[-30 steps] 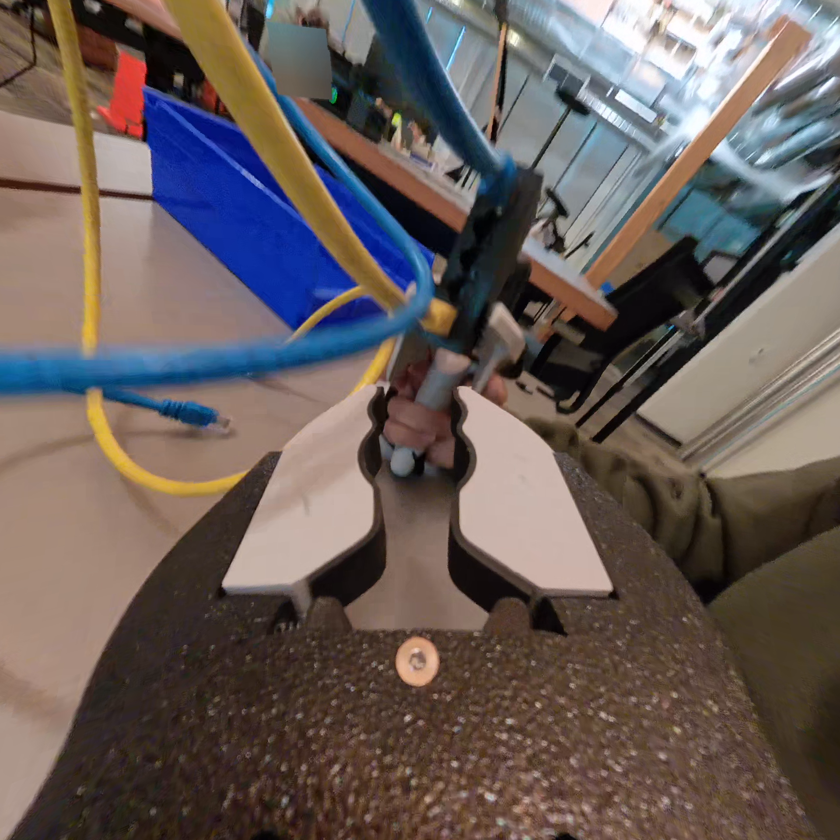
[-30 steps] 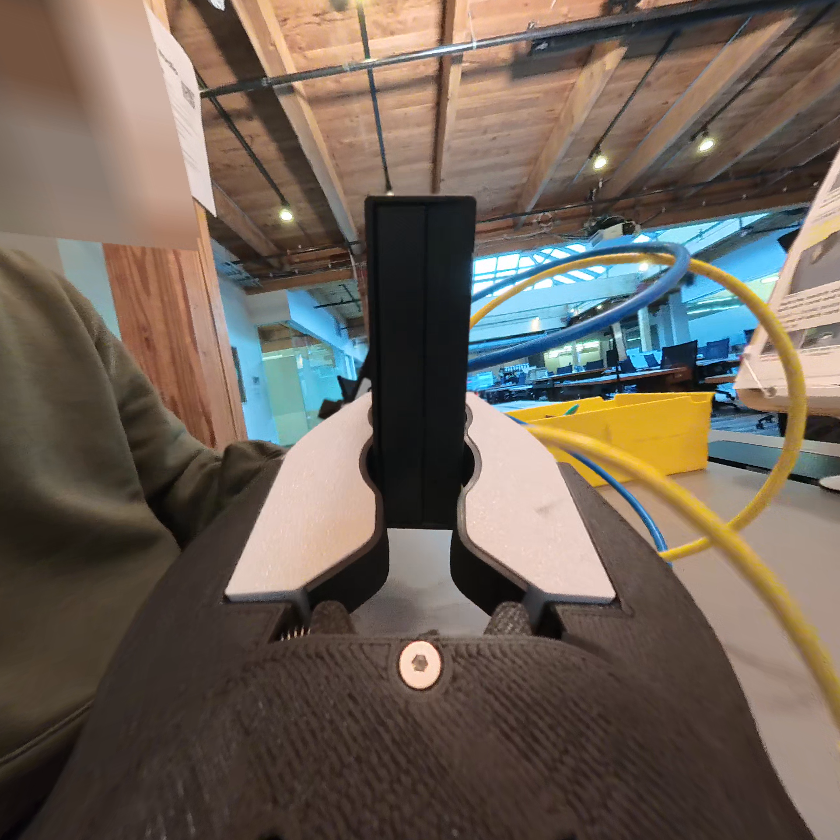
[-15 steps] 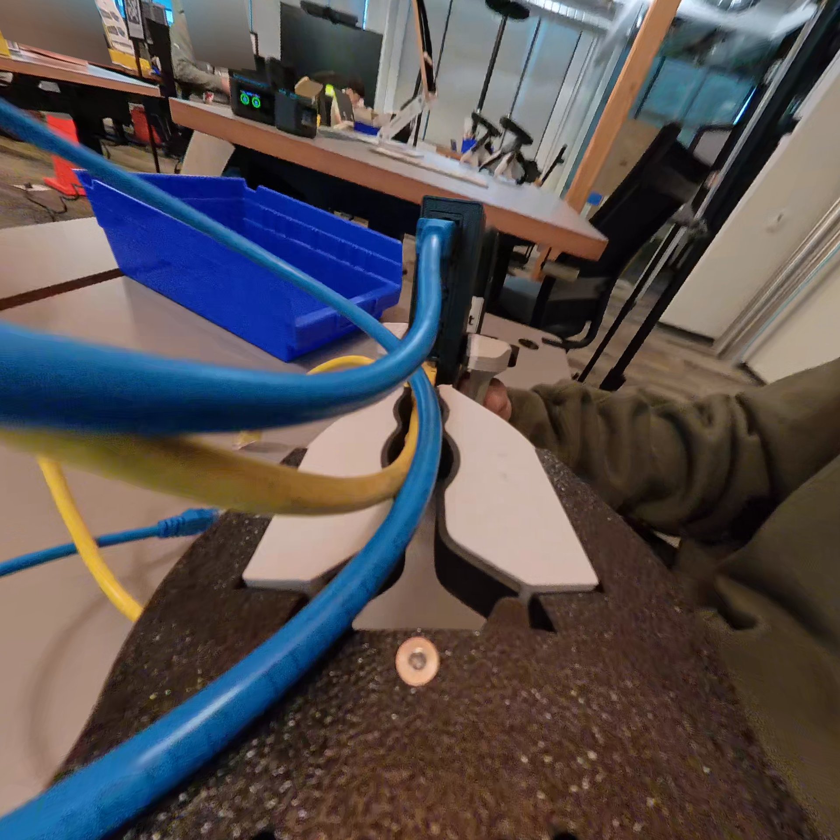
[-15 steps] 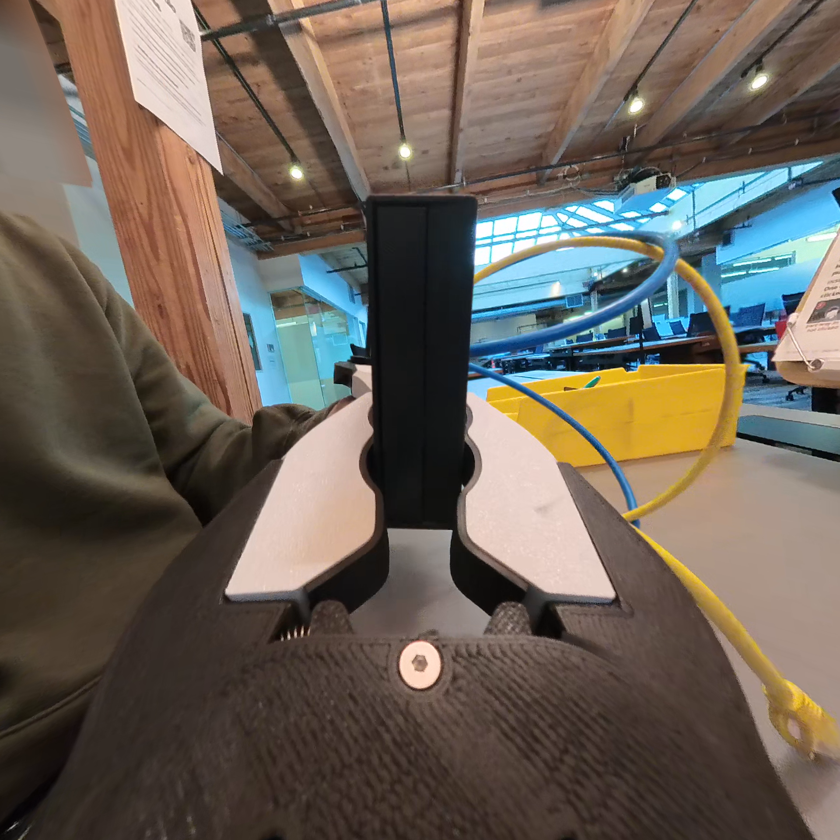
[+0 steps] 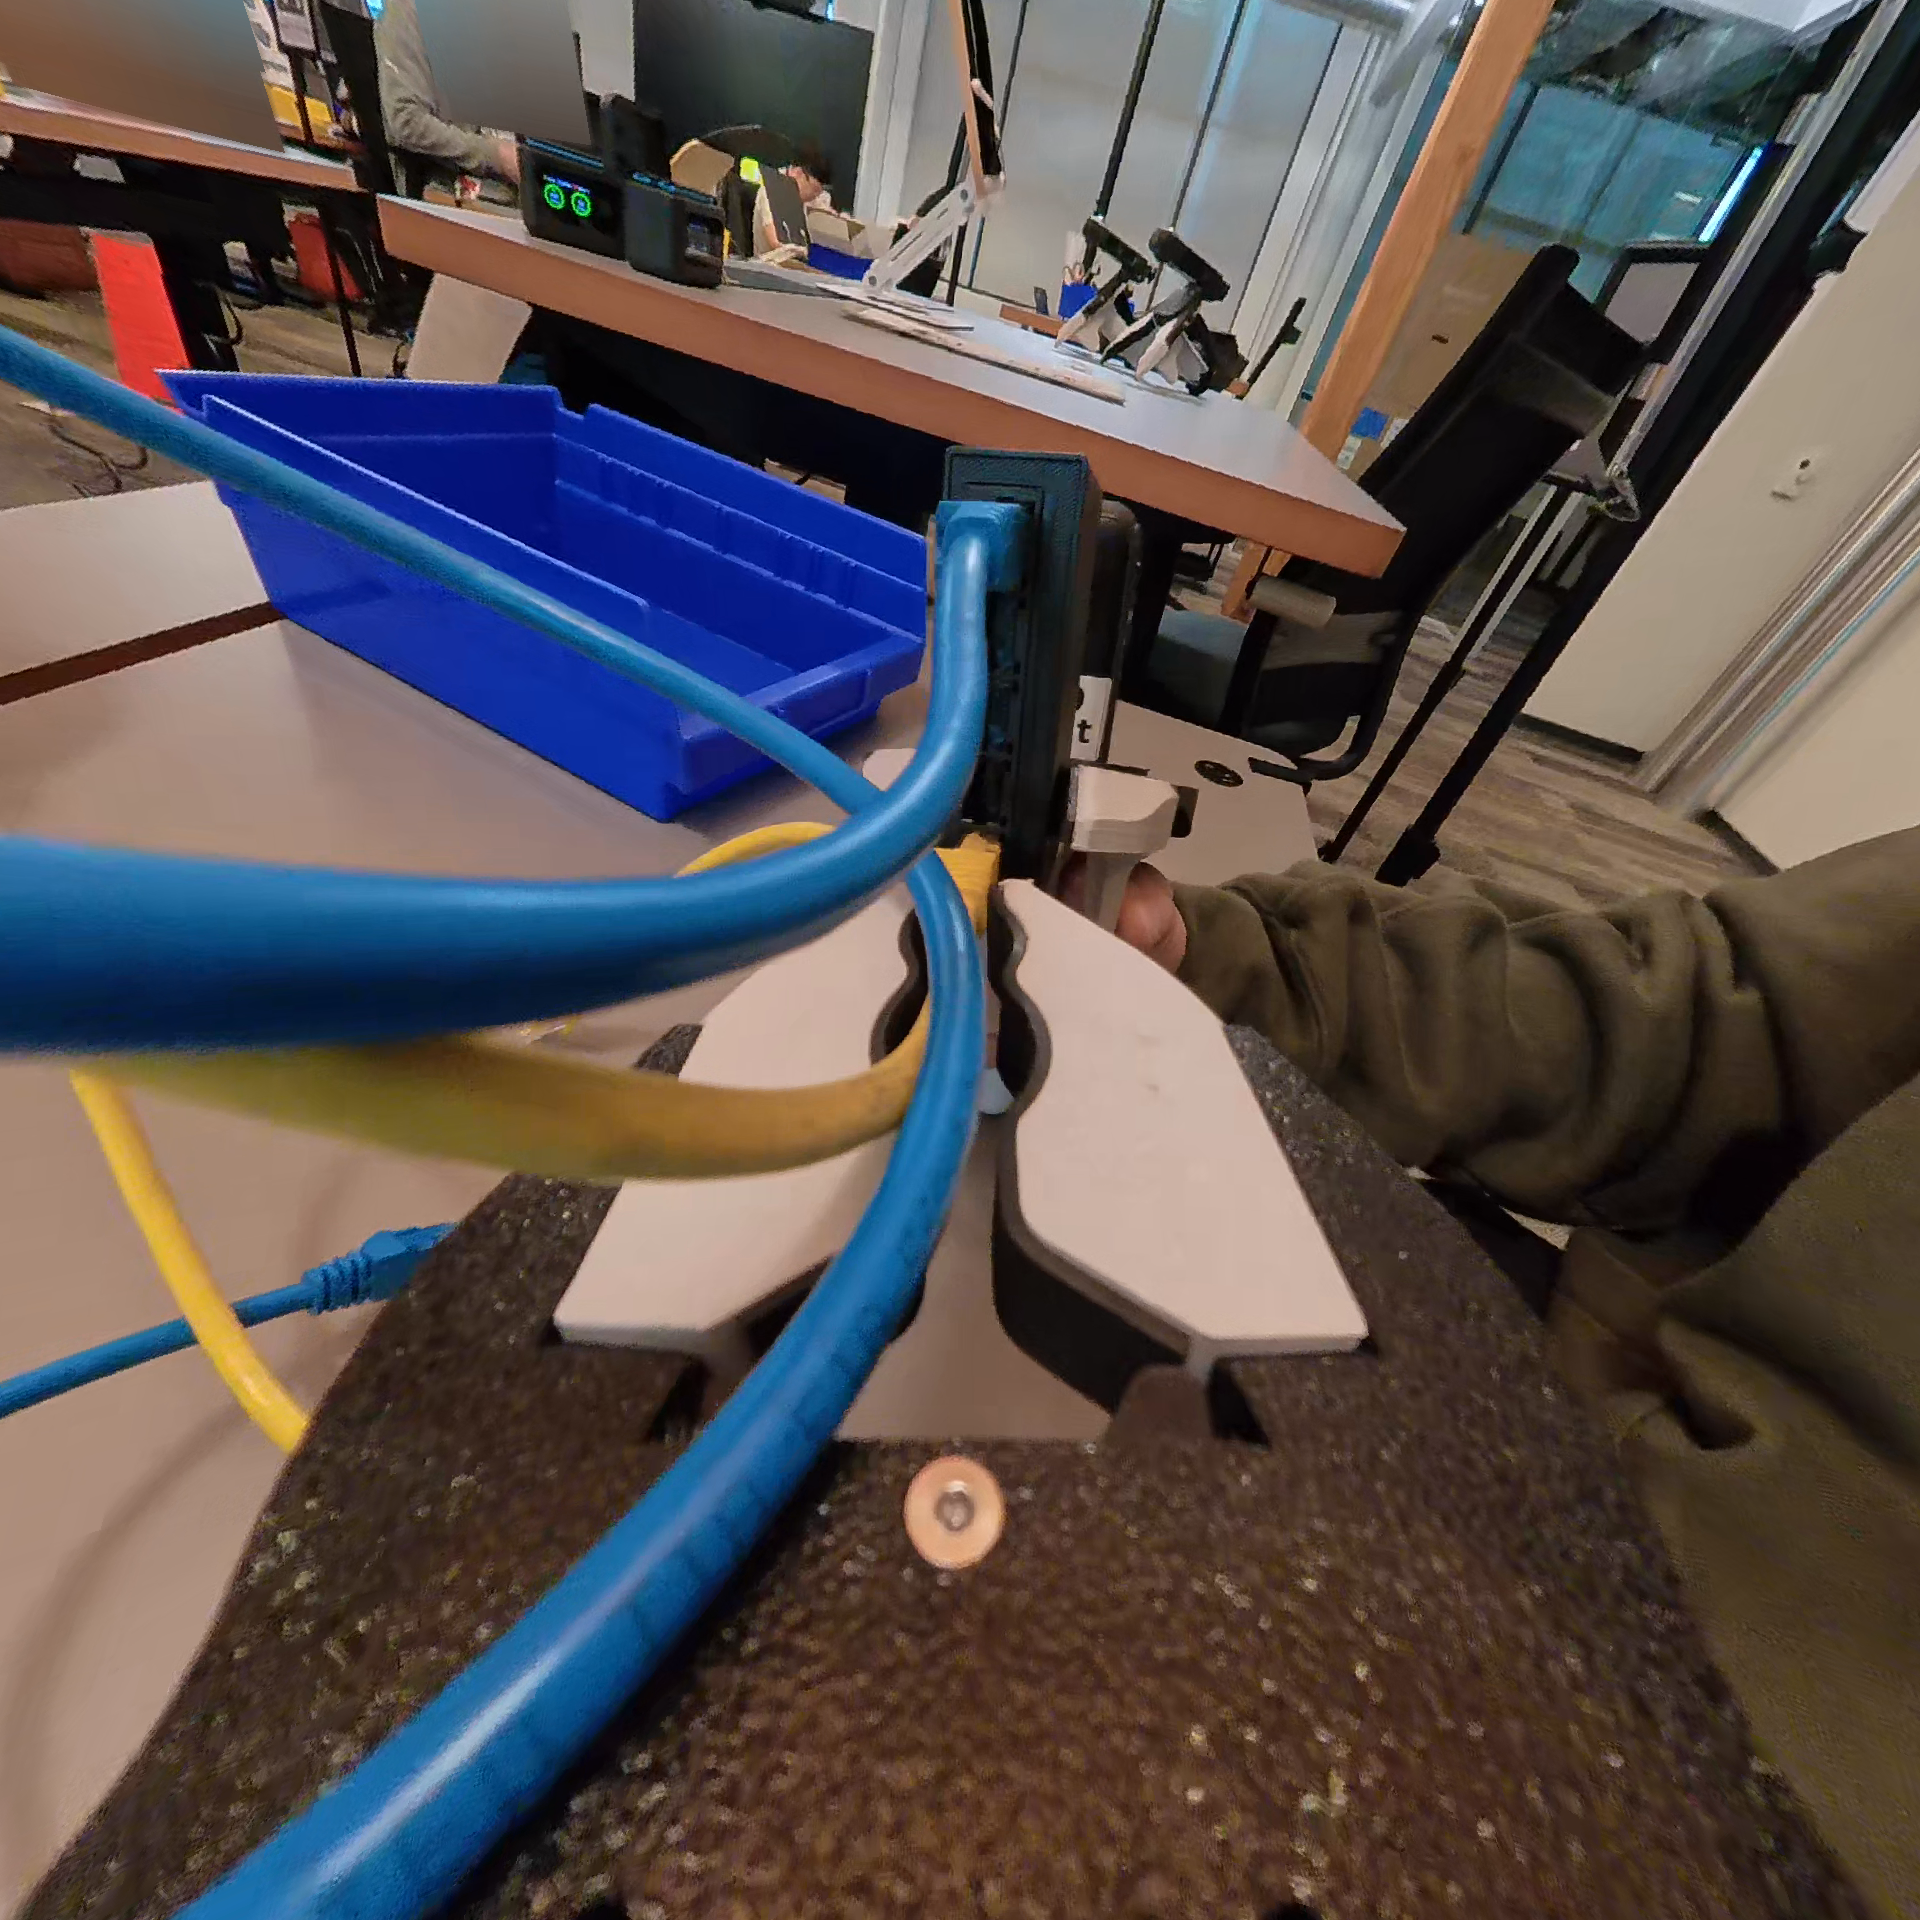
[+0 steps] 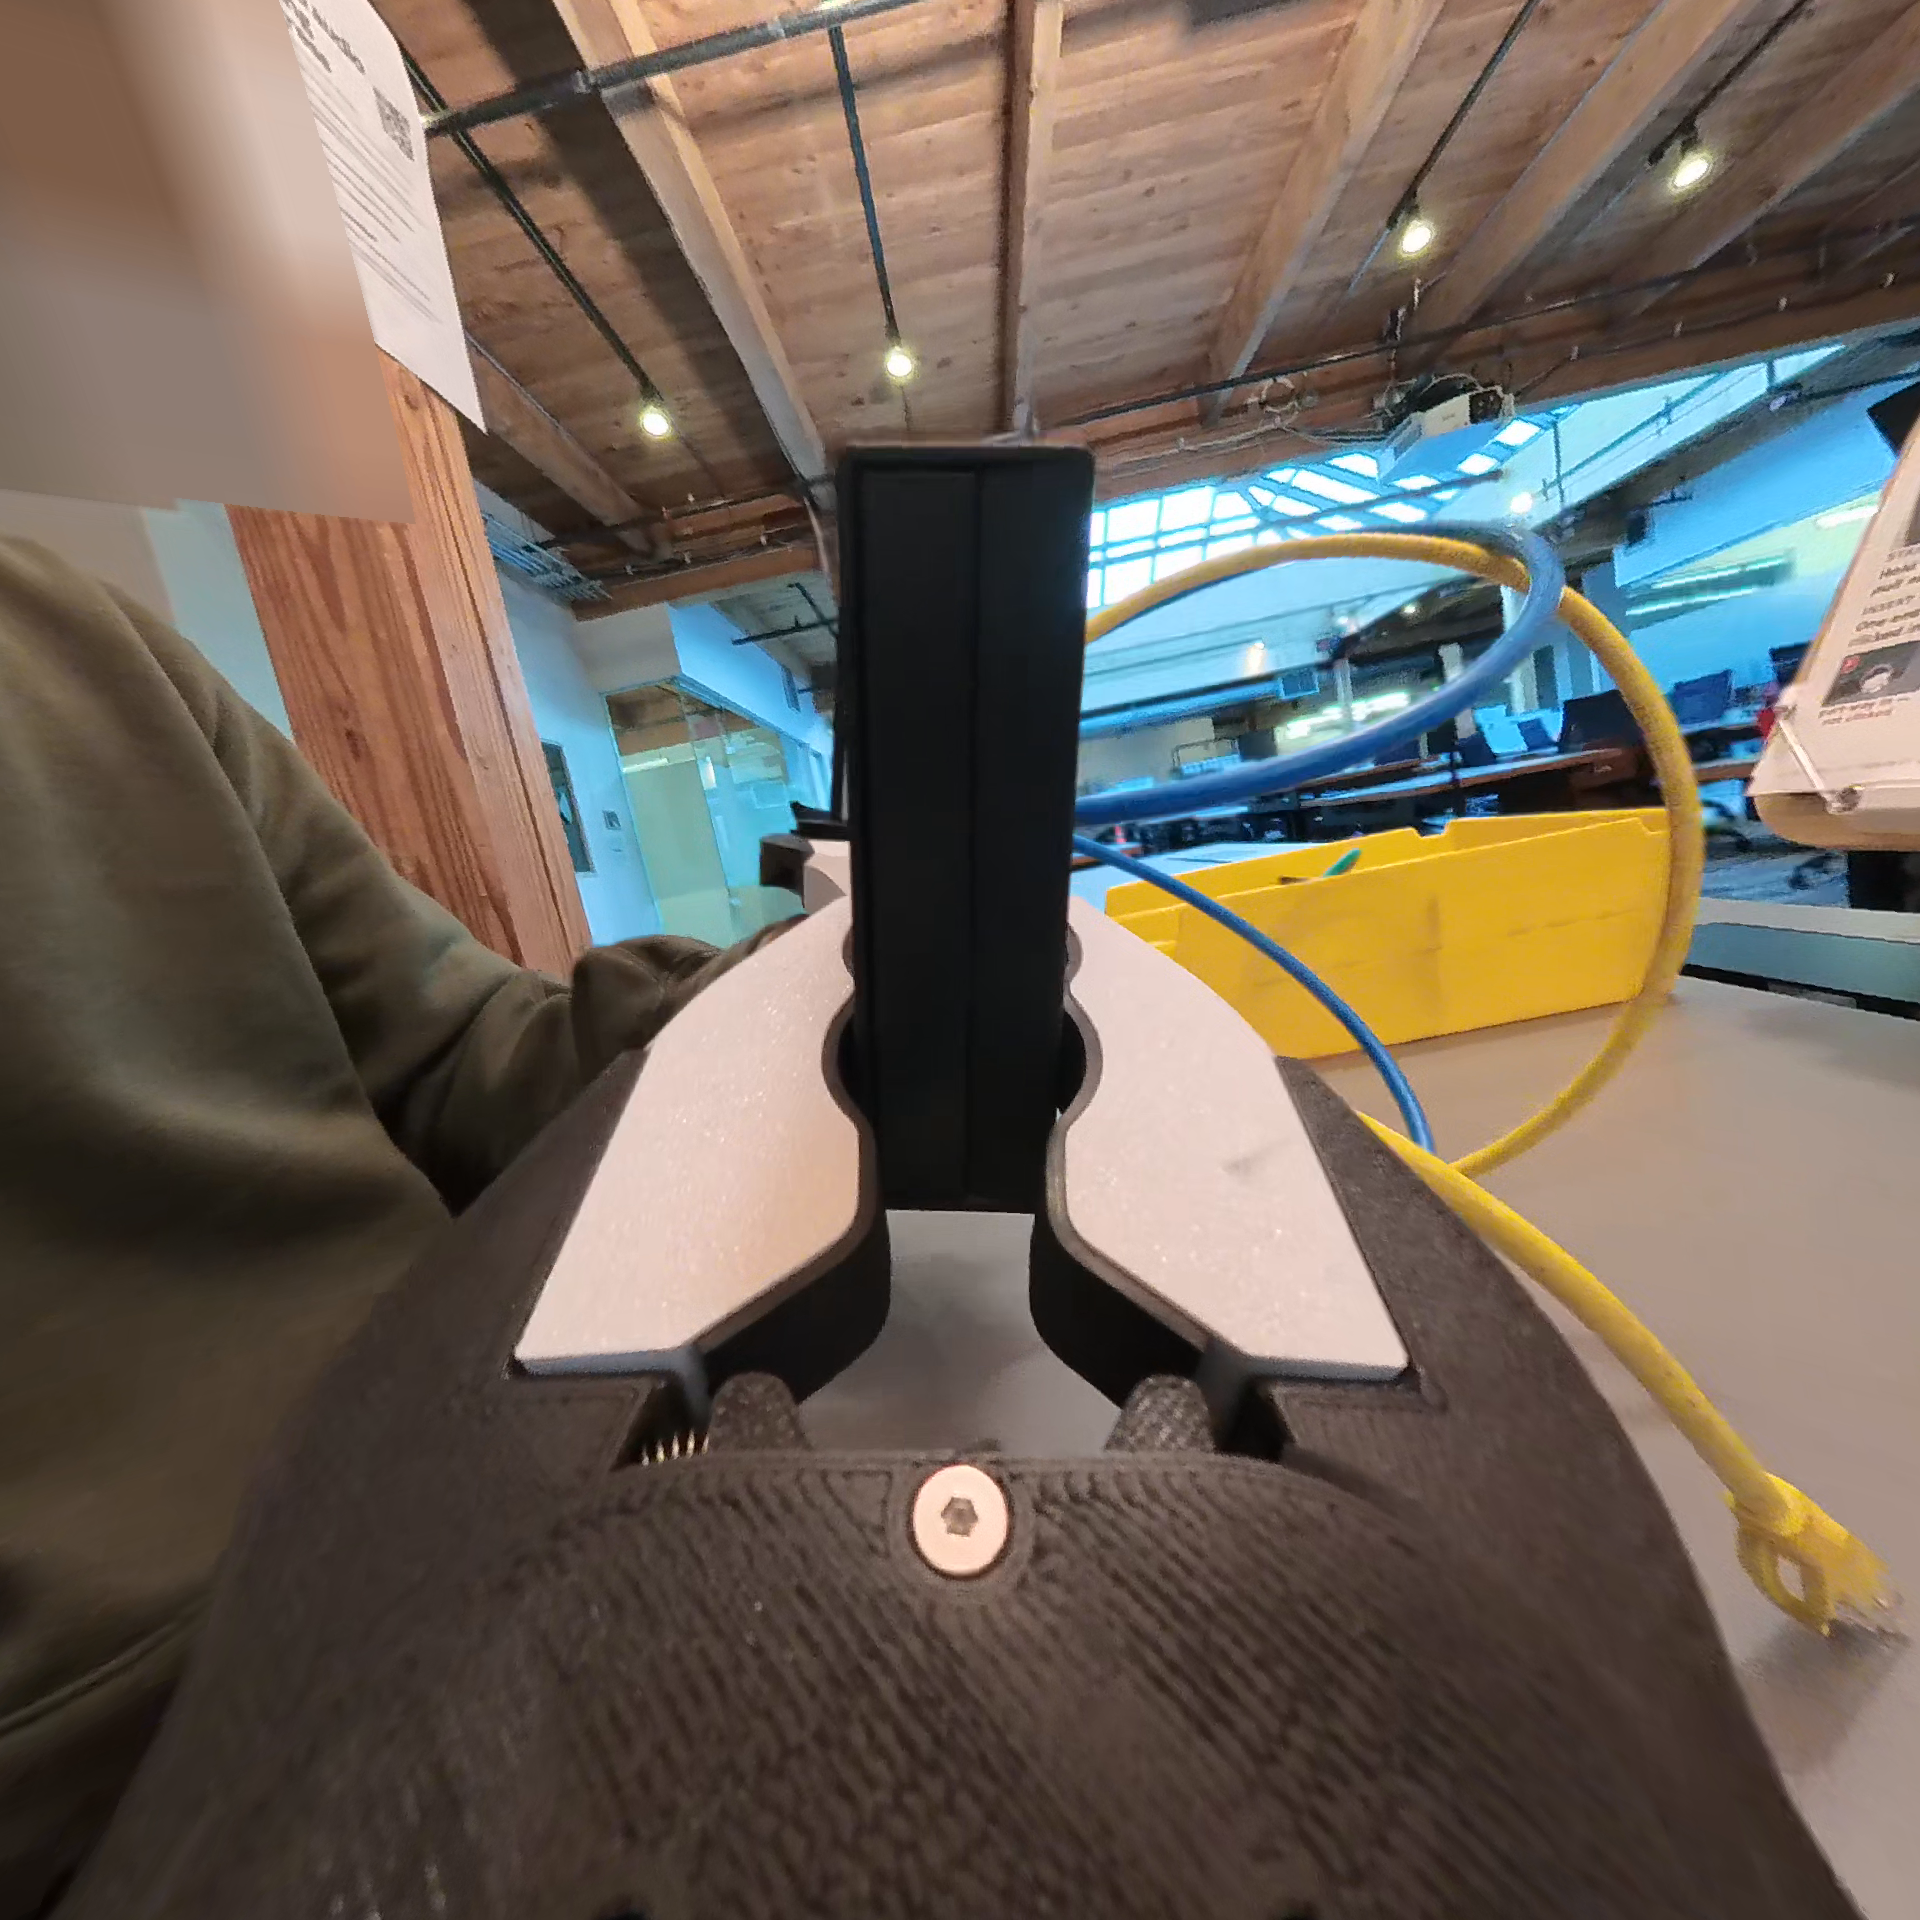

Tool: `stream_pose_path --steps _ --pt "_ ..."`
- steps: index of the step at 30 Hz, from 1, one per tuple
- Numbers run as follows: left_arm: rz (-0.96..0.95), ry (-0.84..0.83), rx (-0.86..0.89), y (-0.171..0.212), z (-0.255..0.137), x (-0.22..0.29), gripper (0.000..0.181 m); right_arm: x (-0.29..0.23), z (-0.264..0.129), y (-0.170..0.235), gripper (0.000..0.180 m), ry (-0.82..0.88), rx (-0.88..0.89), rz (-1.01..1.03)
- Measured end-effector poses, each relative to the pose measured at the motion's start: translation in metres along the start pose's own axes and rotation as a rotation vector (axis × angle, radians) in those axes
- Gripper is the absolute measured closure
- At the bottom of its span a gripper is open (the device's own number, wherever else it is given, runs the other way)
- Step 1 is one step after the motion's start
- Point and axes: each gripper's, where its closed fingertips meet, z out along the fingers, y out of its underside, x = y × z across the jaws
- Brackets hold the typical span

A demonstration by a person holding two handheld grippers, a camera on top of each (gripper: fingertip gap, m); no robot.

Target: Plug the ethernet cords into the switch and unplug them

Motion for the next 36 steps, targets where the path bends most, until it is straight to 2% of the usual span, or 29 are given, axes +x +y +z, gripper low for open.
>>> stream_pose_path --steps 4,6,9,14,16,18,22,24,26,28,30,32,36 --pt "-0.062 0.009 0.068 0.001 -0.002 0.001 0.171 0.000 0.001 0.001 0.150 0.001 -0.017 -0.025" --pt "-0.068 -0.026 0.102 0.001 -0.008 0.001 0.155 0.003 -0.002 -0.002 0.150 0.017 0.001 -0.023" --pt "-0.026 -0.100 0.081 0.003 -0.029 -0.002 0.146 0.010 -0.011 -0.011 0.150 0.056 0.041 -0.014" --pt "0.164 -0.258 -0.077 -0.010 -0.060 0.006 0.154 0.013 -0.009 -0.007 0.150 0.071 0.022 -0.028" --pt "0.197 -0.280 -0.146 -0.017 -0.055 0.015 0.155 0.012 -0.006 -0.005 0.150 0.069 0.006 -0.037" --pt "0.225 -0.310 -0.222 -0.020 -0.047 0.016 0.143 0.010 -0.004 -0.003 0.149 0.063 -0.005 -0.051" --pt "0.490 -0.363 -0.228 -0.062 -0.045 0.026 0.154 0.004 0.001 0.004 0.150 0.044 -0.054 -0.082" --pt "0.531 -0.321 -0.351 -0.064 -0.039 0.018 0.150 0.001 0.005 0.009 0.149 0.031 -0.096 -0.102" --pt "0.476 -0.193 -0.488 -0.051 -0.027 0.013 0.142 -0.004 0.009 0.014 0.150 0.011 -0.119 -0.116" --pt "0.415 -0.063 -0.570 -0.037 -0.014 0.013 0.139 -0.007 0.013 0.018 0.150 -0.007 -0.139 -0.119" --pt "0.410 -0.019 -0.637 -0.025 -0.005 0.008 0.135 -0.010 0.016 0.022 0.150 -0.016 -0.165 -0.135" --pt "0.420 0.062 -0.659 -0.017 0.003 0.013 0.151 -0.010 0.016 0.023 0.150 -0.016 -0.168 -0.139" --pt "0.398 0.082 -0.704 -0.018 0.007 0.013 0.153 -0.007 0.014 0.023 0.150 0.007 -0.184 -0.154"
